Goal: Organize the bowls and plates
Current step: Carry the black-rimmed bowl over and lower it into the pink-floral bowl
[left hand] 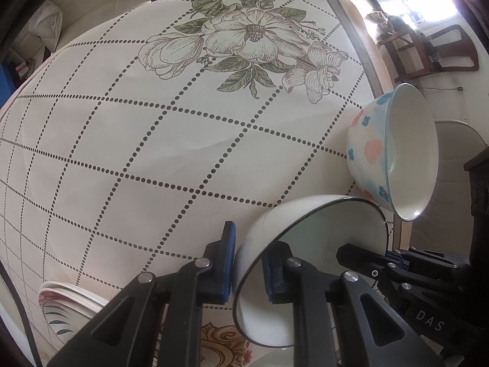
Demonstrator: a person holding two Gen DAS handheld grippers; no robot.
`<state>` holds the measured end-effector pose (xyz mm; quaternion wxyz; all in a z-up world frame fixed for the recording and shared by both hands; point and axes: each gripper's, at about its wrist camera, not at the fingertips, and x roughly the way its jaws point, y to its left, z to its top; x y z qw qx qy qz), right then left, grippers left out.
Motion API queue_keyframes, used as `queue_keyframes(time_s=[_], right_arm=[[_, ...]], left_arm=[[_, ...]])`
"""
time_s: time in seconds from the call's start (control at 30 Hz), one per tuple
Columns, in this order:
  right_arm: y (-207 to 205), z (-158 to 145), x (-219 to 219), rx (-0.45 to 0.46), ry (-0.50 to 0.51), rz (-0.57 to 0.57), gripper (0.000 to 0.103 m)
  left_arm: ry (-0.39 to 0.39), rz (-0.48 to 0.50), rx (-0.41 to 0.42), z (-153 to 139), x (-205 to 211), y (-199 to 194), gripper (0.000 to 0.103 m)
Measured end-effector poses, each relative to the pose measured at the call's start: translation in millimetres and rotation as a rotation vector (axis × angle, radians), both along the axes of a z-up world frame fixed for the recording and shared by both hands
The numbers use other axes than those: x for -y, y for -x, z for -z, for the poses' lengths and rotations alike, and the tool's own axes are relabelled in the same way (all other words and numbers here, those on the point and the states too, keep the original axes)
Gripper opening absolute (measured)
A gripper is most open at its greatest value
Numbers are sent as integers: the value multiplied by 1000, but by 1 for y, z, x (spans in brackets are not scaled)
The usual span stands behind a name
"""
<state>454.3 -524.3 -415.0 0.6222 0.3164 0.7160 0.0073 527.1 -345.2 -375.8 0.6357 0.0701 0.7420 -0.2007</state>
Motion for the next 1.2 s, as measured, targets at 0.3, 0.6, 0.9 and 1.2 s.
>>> queue_keyframes(time_s=[0.3,0.6,0.9,1.2], right_arm=[[-3,-32,4,28,-22,7,11],[17,-80,-8,63,-30,-21,11],[73,-90,-23,45,-37,-42,11],[106,-70,-38,-4,-12,-74,11]], left_arm=[[13,20,42,-36,1,-3,14],[36,16,69,-73,-17,21,13],[26,14,44,-75,-31,69,14],[-1,11,-1,-49,-42,102,14]])
